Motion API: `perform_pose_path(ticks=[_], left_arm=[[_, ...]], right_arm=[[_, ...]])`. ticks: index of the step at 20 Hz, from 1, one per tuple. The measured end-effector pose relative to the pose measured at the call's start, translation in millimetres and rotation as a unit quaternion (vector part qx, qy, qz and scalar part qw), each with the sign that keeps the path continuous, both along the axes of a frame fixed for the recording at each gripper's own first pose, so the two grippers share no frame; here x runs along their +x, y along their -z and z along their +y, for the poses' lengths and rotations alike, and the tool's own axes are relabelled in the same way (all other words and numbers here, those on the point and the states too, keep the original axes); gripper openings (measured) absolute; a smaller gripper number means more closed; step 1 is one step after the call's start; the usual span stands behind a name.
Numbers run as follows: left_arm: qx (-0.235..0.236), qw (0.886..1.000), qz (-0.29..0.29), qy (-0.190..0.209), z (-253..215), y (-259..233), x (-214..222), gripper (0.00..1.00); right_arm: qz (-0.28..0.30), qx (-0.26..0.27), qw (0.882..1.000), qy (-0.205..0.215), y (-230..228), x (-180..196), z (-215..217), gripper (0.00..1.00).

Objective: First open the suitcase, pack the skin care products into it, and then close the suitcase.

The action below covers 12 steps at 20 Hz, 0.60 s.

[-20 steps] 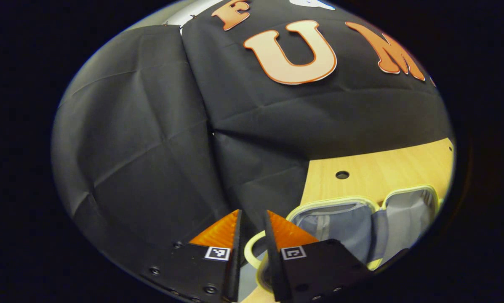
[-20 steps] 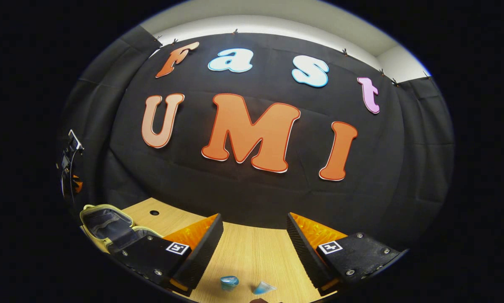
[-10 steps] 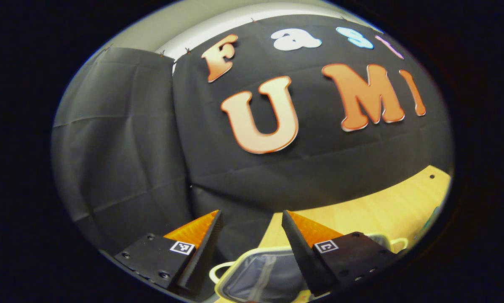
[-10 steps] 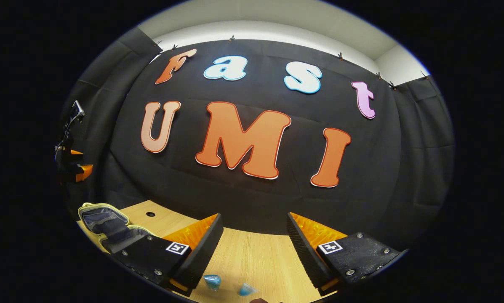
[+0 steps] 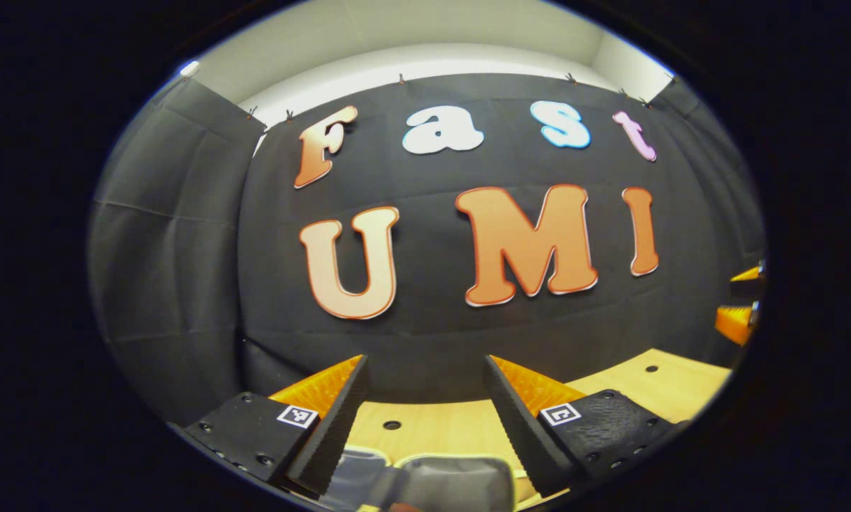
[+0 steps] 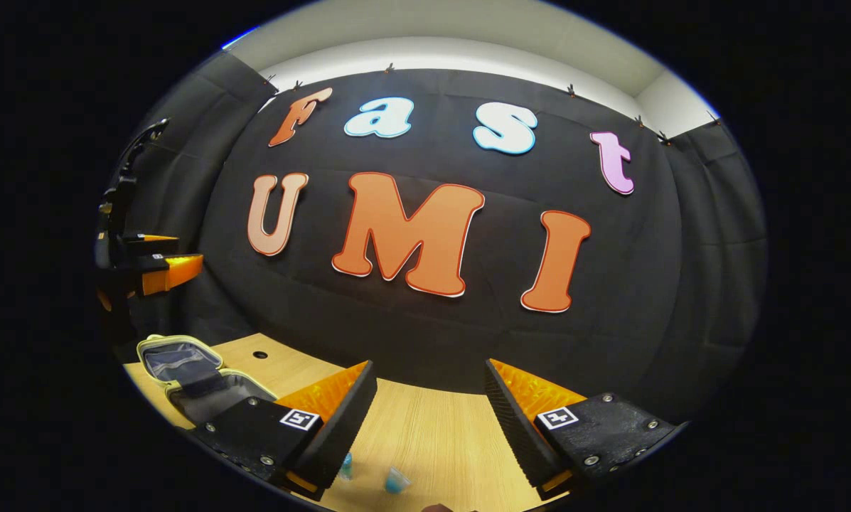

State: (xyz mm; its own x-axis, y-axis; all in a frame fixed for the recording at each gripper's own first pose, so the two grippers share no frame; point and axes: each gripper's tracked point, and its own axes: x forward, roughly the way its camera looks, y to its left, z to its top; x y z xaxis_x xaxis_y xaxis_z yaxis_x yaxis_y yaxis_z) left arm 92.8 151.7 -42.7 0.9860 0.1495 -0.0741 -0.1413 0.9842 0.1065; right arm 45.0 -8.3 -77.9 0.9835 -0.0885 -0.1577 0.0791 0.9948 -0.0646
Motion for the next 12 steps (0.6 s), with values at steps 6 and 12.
perform_pose_path(ticks=[6,12], left_arm=[[-0.017,0.997,0.016,0.067,-79,13,12,1.0],[-0.025,0.99,0.052,0.131,-159,59,9,0.98]], right_arm=[[0.013,0.009,1.0,-0.004,19,-4,-12,0.96],[0.035,0.012,0.999,-0.004,37,1,-20,0.95]])
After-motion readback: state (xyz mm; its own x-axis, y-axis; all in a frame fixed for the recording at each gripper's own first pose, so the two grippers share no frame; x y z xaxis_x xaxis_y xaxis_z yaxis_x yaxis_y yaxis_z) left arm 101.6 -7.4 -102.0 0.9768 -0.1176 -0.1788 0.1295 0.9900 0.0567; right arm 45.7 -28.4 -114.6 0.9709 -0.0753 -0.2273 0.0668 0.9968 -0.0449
